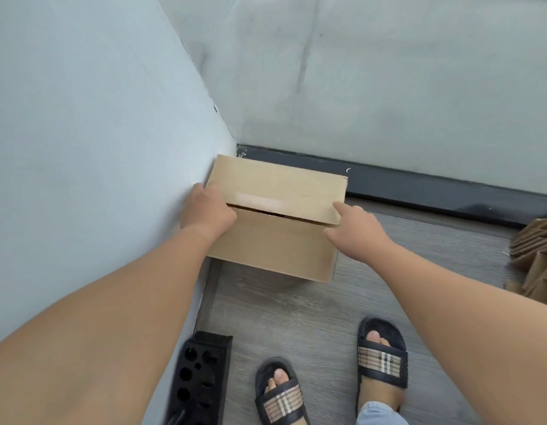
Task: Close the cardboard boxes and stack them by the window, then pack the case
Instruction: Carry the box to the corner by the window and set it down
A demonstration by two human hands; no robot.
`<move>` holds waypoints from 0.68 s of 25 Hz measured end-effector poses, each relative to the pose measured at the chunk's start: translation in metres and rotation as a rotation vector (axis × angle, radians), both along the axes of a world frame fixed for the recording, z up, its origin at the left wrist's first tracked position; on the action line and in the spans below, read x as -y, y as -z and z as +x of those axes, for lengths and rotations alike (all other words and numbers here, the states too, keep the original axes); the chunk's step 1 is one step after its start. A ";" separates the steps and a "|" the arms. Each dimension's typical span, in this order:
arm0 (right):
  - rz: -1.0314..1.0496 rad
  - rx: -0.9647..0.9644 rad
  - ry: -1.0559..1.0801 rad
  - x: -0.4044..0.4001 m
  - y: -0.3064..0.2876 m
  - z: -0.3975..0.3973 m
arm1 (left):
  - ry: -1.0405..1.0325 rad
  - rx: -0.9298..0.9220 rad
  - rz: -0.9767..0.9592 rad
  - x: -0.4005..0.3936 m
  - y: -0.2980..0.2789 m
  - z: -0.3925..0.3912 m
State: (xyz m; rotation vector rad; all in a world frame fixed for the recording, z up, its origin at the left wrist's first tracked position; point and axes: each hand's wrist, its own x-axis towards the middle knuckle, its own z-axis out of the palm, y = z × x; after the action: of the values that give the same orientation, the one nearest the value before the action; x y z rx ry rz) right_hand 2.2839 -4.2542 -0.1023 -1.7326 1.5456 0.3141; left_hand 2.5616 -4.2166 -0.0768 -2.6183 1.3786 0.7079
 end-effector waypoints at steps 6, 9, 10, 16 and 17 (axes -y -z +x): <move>-0.028 -0.043 0.046 0.008 -0.119 -0.050 | 0.216 -0.081 -0.042 0.032 -0.124 -0.045; -0.055 -0.017 0.128 0.011 -0.204 -0.077 | 0.341 -0.095 -0.075 0.050 -0.202 -0.082; -0.074 0.001 0.153 0.010 -0.237 -0.086 | 0.368 -0.113 -0.093 0.054 -0.232 -0.096; -0.147 0.070 0.297 -0.015 -0.415 -0.132 | 0.593 -0.159 -0.135 0.063 -0.399 -0.172; -0.175 0.077 0.343 -0.026 -0.444 -0.140 | 0.650 -0.163 -0.151 0.059 -0.425 -0.184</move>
State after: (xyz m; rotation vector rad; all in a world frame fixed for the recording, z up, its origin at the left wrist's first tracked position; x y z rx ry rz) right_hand 2.1442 -4.2281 0.3412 -1.5505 1.8199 -0.0618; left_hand 2.3778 -4.2756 0.3484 -2.0165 2.2354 0.7386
